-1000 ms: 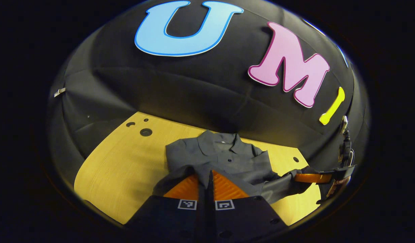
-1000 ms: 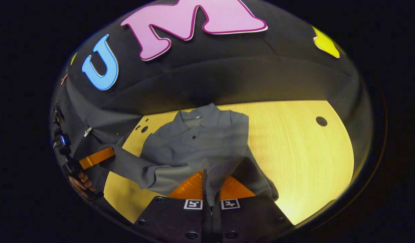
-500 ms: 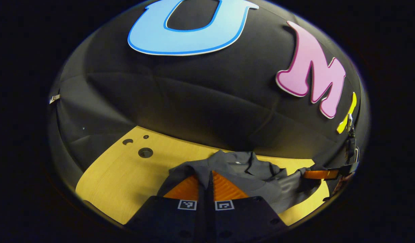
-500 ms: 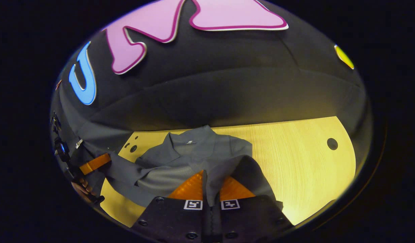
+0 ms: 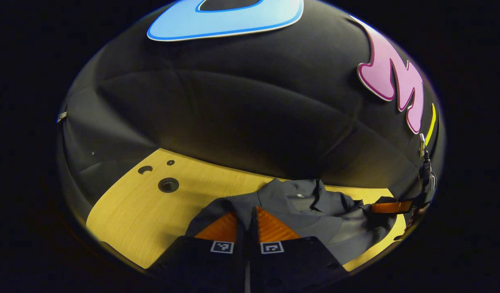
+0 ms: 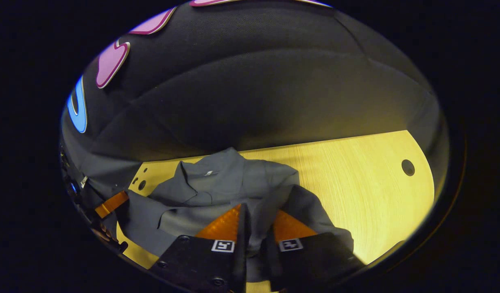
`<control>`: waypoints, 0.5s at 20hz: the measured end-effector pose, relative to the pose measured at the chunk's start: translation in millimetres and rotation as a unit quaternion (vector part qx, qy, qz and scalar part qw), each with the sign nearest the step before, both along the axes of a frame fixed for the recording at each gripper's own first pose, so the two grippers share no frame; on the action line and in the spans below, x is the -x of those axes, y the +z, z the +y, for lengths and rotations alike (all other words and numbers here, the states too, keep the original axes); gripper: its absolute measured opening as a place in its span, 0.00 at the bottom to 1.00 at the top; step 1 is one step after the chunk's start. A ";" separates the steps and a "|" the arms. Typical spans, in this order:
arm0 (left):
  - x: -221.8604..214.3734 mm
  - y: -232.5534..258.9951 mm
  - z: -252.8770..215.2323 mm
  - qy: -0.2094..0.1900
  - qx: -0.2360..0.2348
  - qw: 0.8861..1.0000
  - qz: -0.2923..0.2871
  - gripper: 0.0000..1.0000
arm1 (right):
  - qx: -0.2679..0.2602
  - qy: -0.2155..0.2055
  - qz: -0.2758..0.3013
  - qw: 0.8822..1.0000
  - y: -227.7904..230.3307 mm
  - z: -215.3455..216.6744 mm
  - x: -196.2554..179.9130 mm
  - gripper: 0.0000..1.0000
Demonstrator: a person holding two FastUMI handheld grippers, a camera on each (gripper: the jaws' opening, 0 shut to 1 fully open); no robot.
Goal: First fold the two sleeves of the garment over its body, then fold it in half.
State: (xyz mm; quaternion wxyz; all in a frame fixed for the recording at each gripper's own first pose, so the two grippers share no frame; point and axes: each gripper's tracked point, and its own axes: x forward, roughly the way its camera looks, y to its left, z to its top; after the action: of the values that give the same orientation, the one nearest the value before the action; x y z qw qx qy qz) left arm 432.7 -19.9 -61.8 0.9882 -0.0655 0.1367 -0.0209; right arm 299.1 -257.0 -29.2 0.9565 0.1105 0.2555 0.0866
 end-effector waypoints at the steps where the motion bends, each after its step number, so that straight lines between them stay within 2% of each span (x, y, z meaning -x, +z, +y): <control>1: 2.7 -2.9 0.5 0.003 0.003 1.000 0.007 0.14 | -0.004 -0.001 -0.002 1.000 1.8 -1.8 -0.3 0.40; 2: 6.1 -2.8 -0.6 0.003 0.008 1.000 0.011 0.16 | -0.010 -0.001 -0.002 1.000 4.5 -0.3 0.4 0.29; 3: 6.0 -5.3 -2.1 -0.002 0.012 1.000 0.016 0.24 | -0.017 0.002 -0.001 1.000 6.3 1.4 2.3 0.39; 6: 15.2 4.5 14.6 0.026 -0.007 1.000 0.011 0.75 | 0.001 0.002 -0.006 1.000 13.4 -4.2 12.0 0.80; 7: 18.1 10.1 19.8 0.032 -0.013 0.999 0.006 0.93 | 0.012 0.002 -0.015 1.000 18.8 -7.8 15.9 0.83; 9: 32.4 28.8 21.6 0.035 -0.015 0.999 -0.008 0.96 | 0.033 0.001 -0.038 0.999 33.9 -10.8 26.9 1.00; 10: 41.3 36.7 23.9 0.035 -0.019 0.999 -0.015 0.96 | 0.045 -0.001 -0.050 0.998 42.3 -12.1 33.9 0.99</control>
State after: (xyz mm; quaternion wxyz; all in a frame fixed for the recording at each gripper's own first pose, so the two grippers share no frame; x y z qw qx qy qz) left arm 391.4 4.0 -25.1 0.9914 -0.0510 0.1195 0.0157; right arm 265.2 -269.1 13.1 0.9723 0.0634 0.2105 0.0799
